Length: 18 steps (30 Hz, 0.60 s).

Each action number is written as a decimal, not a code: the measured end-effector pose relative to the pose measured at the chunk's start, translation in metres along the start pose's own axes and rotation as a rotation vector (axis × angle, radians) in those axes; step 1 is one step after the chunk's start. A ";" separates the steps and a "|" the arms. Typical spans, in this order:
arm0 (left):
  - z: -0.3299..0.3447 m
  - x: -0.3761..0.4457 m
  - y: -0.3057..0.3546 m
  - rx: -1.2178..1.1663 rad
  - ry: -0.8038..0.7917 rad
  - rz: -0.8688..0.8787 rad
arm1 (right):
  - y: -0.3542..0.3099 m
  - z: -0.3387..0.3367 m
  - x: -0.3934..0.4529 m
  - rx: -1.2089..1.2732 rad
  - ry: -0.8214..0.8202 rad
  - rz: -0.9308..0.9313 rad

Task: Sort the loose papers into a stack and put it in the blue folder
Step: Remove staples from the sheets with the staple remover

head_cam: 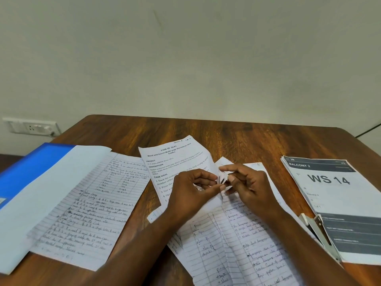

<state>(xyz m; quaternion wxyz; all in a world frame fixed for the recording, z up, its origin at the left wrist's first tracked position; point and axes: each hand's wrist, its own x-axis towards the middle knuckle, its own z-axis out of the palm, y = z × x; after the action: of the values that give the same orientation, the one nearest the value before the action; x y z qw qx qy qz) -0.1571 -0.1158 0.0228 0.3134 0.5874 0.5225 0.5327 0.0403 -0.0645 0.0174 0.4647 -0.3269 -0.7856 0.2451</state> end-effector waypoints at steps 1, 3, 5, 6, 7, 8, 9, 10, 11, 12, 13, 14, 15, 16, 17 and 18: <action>0.000 0.000 0.000 -0.003 -0.002 -0.003 | -0.001 0.000 0.000 -0.005 0.004 -0.002; 0.000 0.000 -0.001 0.000 -0.004 -0.002 | -0.003 0.000 0.000 -0.022 0.008 -0.006; 0.001 0.001 -0.004 0.007 -0.015 0.005 | -0.004 0.001 -0.001 -0.029 0.012 0.006; 0.001 0.002 -0.005 0.005 -0.025 0.008 | -0.004 0.001 -0.001 -0.026 0.017 0.017; 0.001 0.002 -0.006 -0.001 -0.038 0.010 | -0.004 0.001 -0.001 -0.023 0.023 0.027; 0.001 0.002 -0.007 -0.005 -0.049 0.012 | -0.004 0.001 -0.001 -0.021 0.028 0.035; 0.000 0.003 -0.008 -0.009 -0.057 0.012 | -0.004 0.001 -0.001 -0.019 0.030 0.041; 0.000 0.003 -0.008 -0.015 -0.065 0.010 | -0.004 0.001 -0.001 -0.015 0.030 0.044; 0.000 0.003 -0.008 -0.021 -0.072 0.010 | -0.004 0.001 -0.001 -0.009 0.027 0.046; 0.000 0.003 -0.008 -0.030 -0.080 0.010 | -0.005 0.001 -0.001 -0.003 0.026 0.048; 0.000 0.004 -0.008 -0.039 -0.087 0.013 | -0.005 0.001 -0.001 0.002 0.026 0.048; 0.000 0.004 -0.008 -0.048 -0.093 0.017 | -0.006 0.002 -0.001 0.008 0.029 0.048; 0.000 0.004 -0.009 -0.054 -0.096 0.023 | -0.007 0.002 -0.001 0.014 0.034 0.050; 0.000 0.004 -0.010 -0.057 -0.097 0.027 | -0.007 0.002 -0.001 0.018 0.041 0.052; 0.000 0.005 -0.011 -0.054 -0.095 0.028 | -0.007 0.002 -0.001 0.021 0.047 0.056; 0.001 0.005 -0.011 -0.050 -0.093 0.027 | -0.006 0.002 -0.001 0.023 0.052 0.061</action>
<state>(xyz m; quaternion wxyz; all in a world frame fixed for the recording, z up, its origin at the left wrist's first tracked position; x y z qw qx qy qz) -0.1602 -0.1081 0.0138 0.3447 0.6106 0.4860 0.5218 0.0374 -0.0690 0.0203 0.4808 -0.3516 -0.7601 0.2597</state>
